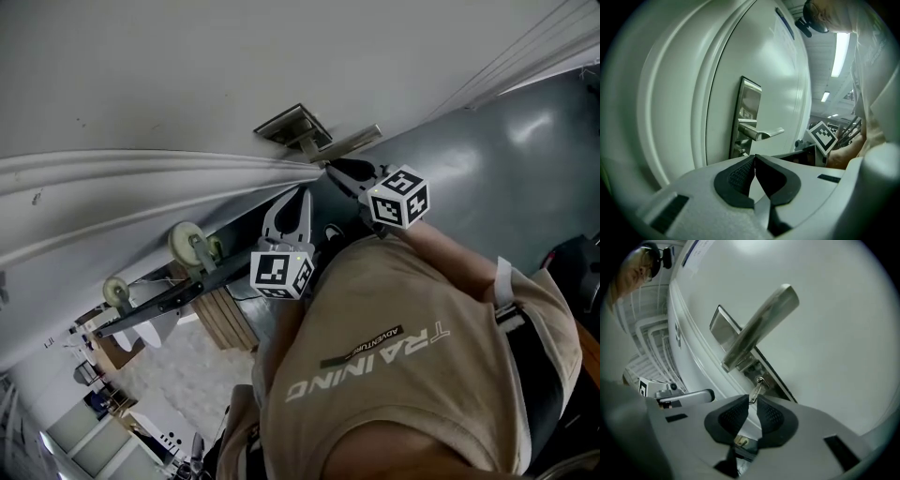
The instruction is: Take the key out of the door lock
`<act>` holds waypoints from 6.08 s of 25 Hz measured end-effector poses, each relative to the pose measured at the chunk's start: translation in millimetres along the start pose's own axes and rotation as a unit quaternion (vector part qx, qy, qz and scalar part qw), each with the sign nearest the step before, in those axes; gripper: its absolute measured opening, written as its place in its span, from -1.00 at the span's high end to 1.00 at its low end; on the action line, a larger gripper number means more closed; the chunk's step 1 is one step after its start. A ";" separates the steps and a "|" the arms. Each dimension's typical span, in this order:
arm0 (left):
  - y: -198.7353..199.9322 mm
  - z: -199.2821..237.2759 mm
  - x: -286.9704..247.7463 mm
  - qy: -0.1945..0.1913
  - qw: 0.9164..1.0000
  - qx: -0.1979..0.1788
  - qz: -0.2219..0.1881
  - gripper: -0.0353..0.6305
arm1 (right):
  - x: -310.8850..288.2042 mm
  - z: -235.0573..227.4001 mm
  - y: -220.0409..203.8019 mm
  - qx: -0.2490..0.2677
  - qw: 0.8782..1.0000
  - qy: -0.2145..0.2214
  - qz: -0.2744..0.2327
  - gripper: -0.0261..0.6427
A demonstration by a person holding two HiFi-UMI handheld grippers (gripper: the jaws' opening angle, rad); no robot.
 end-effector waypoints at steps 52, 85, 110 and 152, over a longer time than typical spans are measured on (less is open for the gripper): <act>-9.8 -11.3 33.6 0.037 0.999 0.002 -0.022 0.87 | -1.8 -3.8 -23.3 -0.376 0.923 0.066 -0.048 0.84; -37.5 -26.6 133.0 0.010 0.998 0.018 -0.053 0.87 | 62.2 87.3 -50.7 -0.162 0.986 -0.016 -0.037 0.84; -67.7 -61.5 168.7 -0.062 0.995 0.027 -0.070 0.87 | 146.4 144.7 -96.5 0.094 0.984 -0.147 -0.021 0.84; -32.1 -22.0 177.3 -0.023 0.991 -0.009 -0.130 0.87 | 91.9 182.5 -50.6 0.276 0.954 -0.112 -0.038 0.84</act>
Point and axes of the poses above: the fingertips, and each gripper's own axes: x backward along the fingers, z to its left, y out of its top, the point moved 6 cm from there along x, backward along the fingers, and after that the axes turned 2 degrees about -z, right-handed, at the moved point
